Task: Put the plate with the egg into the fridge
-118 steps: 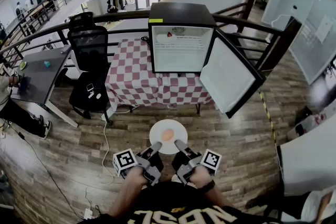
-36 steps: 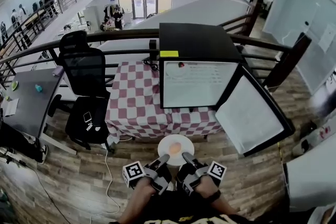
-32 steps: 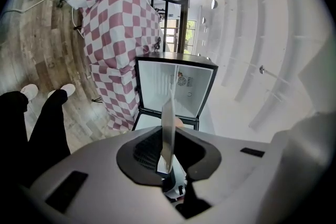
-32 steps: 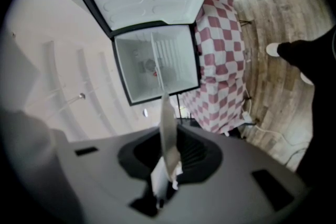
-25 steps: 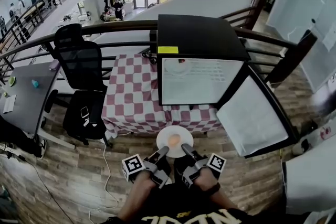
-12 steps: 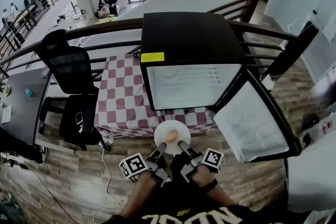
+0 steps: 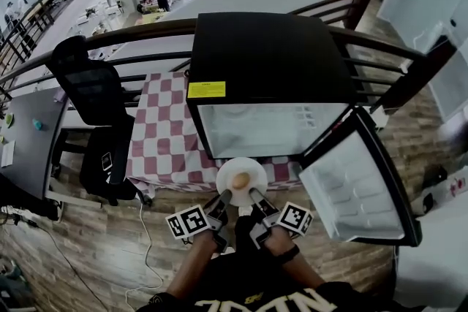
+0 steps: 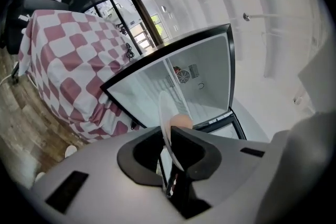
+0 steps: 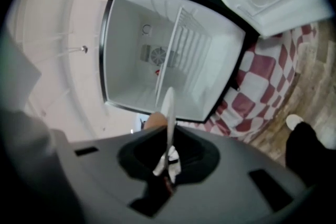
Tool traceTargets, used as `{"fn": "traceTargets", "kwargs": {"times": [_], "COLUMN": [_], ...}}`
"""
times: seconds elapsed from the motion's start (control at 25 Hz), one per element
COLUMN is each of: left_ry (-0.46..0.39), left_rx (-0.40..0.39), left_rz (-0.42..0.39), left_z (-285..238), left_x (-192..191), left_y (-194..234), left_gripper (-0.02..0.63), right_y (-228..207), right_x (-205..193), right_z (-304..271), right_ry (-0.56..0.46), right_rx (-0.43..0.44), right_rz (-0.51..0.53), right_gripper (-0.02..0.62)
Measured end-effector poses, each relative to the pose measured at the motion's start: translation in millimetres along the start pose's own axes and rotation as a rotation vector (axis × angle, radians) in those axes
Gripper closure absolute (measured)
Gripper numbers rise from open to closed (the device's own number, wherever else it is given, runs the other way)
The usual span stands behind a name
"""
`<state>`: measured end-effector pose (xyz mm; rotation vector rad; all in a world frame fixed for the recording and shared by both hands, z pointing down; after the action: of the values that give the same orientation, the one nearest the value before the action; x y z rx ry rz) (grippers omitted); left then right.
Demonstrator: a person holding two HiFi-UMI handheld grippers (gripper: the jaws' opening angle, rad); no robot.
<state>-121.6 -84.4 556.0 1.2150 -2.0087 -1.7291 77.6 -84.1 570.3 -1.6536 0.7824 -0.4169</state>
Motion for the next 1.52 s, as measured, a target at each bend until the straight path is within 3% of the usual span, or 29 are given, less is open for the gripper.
{"fn": "traceTargets", "kwargs": {"times": [0.12,0.24,0.96,1.04,1.2,1.52], "left_ry": [0.004,0.011,-0.014,-0.015,0.016,-0.002], "left_rx": [0.012,0.037,0.118,0.135,0.197,0.236], "left_rz": [-0.078,-0.102,0.034,0.021,-0.094,-0.037], "left_z": [-19,-36,-119,-126,-139,-154], "left_x": [12,18,31,32,33,29], "left_y": [4,14,80,85,93,114], "left_gripper": [0.552,0.552,0.552,0.552,0.534,0.531], "right_y": [-9,-20,-84,-91,-102,-120], "right_x": [14,23,70,74,80,86], "right_z": [-18,-32,-99,-105,-115,-128], "right_ry": [-0.003,-0.005,-0.033,-0.034,-0.026,0.006], "right_rx": [0.005,-0.015,-0.15,-0.163,-0.196,-0.272], "right_rz": [0.018,0.018,0.047,0.053,0.066,0.109], "right_gripper": [0.546,0.546,0.545,0.545,0.545,0.538]}}
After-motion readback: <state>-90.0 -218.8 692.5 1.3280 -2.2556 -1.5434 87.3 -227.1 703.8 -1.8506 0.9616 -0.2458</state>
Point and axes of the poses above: the fingertips, and each gripper's own axes: z backward along the fingers, y to its left, x out of its top, the point moved 9 cm from there along z, backward along the fingers, and after that the axes turned 1 degree about -z, right-handed, at the moved point
